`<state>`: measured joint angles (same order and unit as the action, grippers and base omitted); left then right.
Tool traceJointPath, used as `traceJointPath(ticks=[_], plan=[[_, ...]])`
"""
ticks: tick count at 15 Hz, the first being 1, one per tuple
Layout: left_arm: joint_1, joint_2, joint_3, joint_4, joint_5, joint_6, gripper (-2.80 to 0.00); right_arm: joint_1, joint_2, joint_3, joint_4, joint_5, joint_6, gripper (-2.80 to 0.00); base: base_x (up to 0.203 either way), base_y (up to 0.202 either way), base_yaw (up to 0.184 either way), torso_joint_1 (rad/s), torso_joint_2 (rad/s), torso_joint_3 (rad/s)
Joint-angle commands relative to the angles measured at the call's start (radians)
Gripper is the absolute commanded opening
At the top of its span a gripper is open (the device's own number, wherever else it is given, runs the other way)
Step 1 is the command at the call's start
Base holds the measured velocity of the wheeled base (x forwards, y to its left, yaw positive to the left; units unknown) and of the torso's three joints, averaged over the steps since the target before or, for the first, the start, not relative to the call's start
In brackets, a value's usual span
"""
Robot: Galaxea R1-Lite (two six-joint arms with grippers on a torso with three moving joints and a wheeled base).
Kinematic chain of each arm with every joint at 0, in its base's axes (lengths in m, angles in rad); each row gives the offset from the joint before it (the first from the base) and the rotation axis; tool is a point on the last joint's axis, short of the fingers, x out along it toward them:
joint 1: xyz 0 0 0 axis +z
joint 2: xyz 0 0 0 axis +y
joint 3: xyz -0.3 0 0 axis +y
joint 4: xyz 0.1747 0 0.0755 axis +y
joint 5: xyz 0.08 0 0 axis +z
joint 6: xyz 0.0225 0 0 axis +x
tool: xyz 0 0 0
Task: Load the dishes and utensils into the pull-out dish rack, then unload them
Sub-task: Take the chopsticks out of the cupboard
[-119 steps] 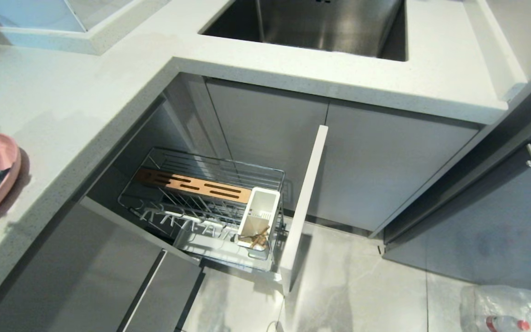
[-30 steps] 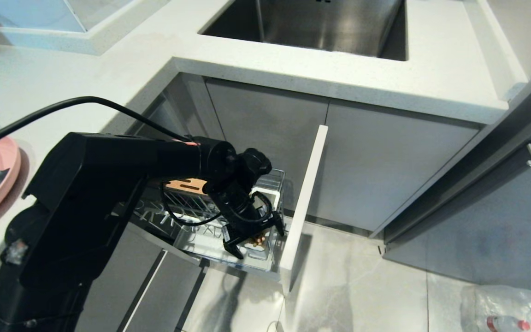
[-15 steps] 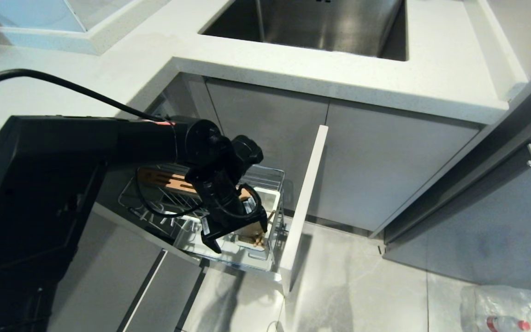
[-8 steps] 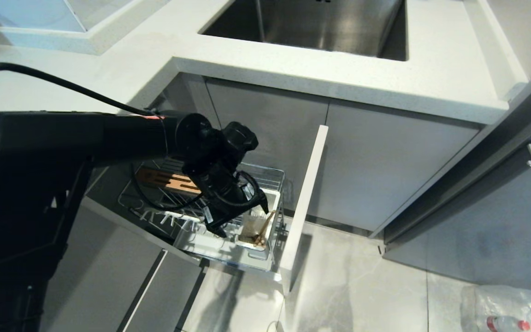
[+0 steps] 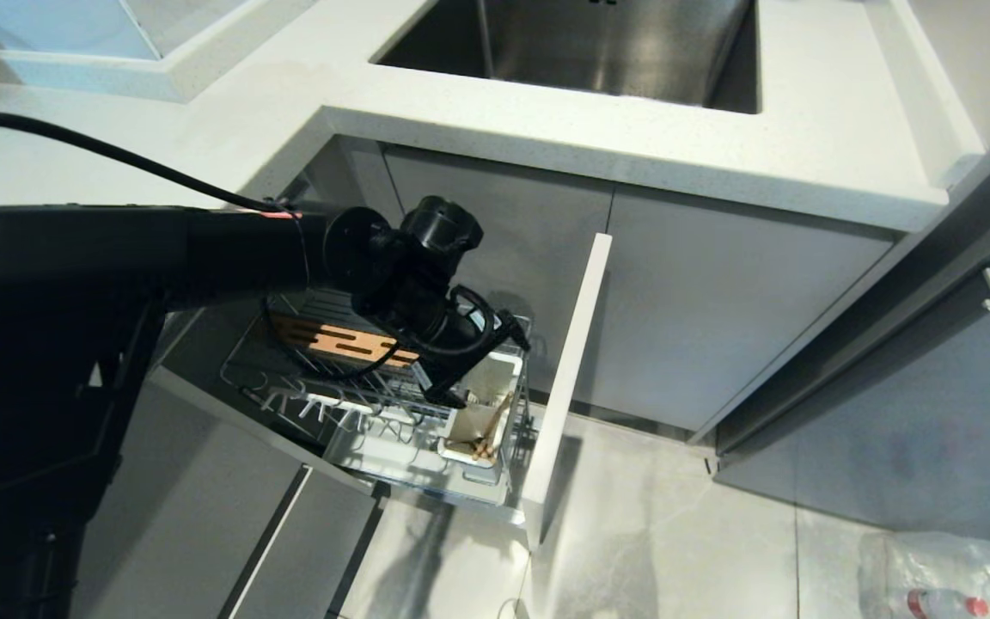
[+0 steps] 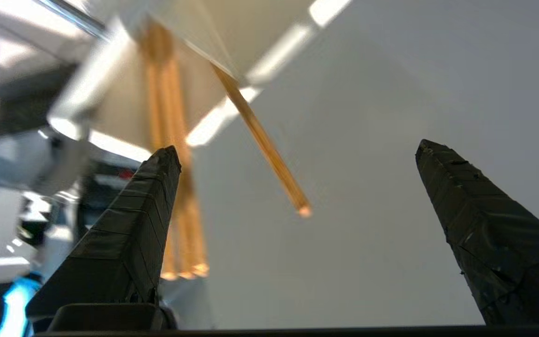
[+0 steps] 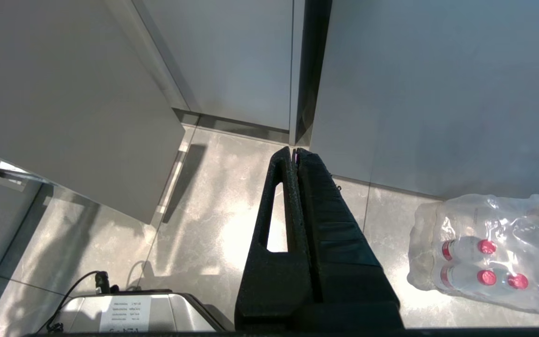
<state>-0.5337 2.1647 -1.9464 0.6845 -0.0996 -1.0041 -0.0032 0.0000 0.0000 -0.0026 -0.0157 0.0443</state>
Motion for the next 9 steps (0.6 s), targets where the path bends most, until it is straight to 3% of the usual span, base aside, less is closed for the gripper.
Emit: traceJointPath(ticks=[1,6,9], plan=[[-0.002,0.009,0.0,0.0,-0.019,-0.021,0.0,0.0,0.0,0.0,0.0,-0.001,0.0,-2.8,0.0,0.0,0.0,0.0,0.0,0.0],[-0.002,0.024,0.004,-0.001,-0.103,-0.053,0.0,0.0,0.001,0.0,0.0,0.0,0.0,-2.8,0.0,0.0,0.0,0.0,0.0,0.0],[-0.001,0.053,0.005,-0.014,-0.104,-0.058,0.0,0.0,0.0,0.0,0.0,0.0,0.0,-2.8,0.0,0.0,0.0,0.0,0.0,0.0]])
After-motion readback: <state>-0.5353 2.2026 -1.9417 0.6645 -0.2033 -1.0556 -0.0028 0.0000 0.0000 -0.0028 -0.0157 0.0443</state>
